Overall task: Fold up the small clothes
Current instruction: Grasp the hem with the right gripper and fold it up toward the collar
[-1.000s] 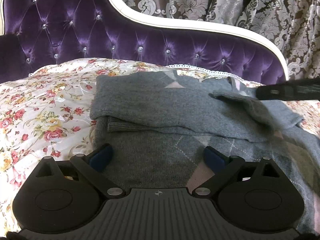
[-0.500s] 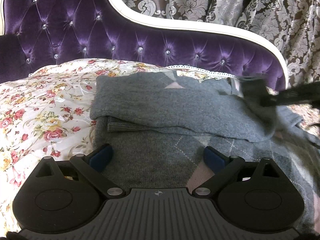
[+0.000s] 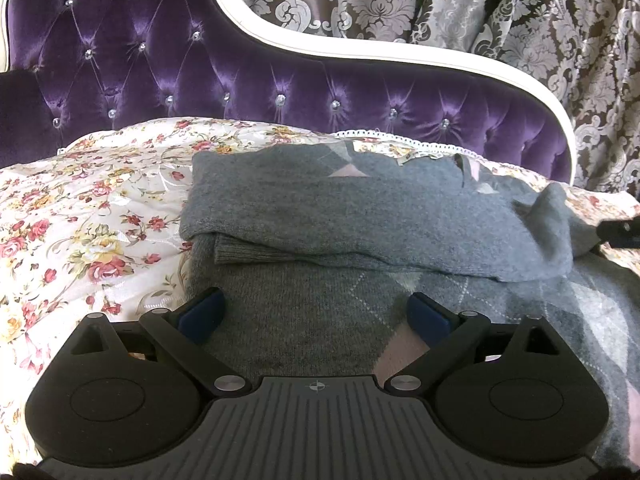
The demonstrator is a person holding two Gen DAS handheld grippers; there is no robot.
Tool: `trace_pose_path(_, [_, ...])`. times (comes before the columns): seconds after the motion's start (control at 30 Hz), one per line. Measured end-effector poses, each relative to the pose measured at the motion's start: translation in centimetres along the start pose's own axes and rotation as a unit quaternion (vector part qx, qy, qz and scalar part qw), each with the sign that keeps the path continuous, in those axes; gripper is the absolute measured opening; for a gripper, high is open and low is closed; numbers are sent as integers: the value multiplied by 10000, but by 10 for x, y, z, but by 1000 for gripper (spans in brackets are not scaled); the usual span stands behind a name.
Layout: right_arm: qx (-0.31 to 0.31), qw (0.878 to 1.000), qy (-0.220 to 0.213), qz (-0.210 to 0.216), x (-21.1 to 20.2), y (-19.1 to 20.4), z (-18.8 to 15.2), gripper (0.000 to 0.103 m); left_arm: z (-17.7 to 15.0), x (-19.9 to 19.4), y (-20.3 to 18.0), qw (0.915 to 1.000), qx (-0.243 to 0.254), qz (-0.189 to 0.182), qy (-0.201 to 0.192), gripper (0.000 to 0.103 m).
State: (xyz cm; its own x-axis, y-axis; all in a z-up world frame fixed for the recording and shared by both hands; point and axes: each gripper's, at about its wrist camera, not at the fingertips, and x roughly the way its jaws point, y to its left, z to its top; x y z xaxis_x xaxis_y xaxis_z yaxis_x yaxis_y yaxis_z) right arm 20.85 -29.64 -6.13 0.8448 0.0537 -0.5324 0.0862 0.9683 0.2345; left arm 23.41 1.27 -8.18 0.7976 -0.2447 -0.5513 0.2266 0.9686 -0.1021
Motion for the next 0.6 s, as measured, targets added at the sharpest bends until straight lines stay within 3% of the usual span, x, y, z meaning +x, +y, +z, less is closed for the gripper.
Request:
trace_pose_path(0.3, [-729, 9971, 188, 143, 46, 22, 12, 51, -1, 1, 0, 10000, 14, 5, -10, 99])
trace_pose_path(0.5, [-676, 9968, 340, 273, 66, 29, 13, 50, -2, 2, 1, 10000, 30, -12, -14, 100])
trace_pose_path(0.57, [-683, 9962, 376, 391, 66, 29, 14, 17, -2, 2, 0, 10000, 44, -10, -12, 100])
trace_pose_path(0.6, [-713, 9961, 350, 373, 64, 30, 14, 10, -2, 3, 0, 10000, 48, -10, -11, 100])
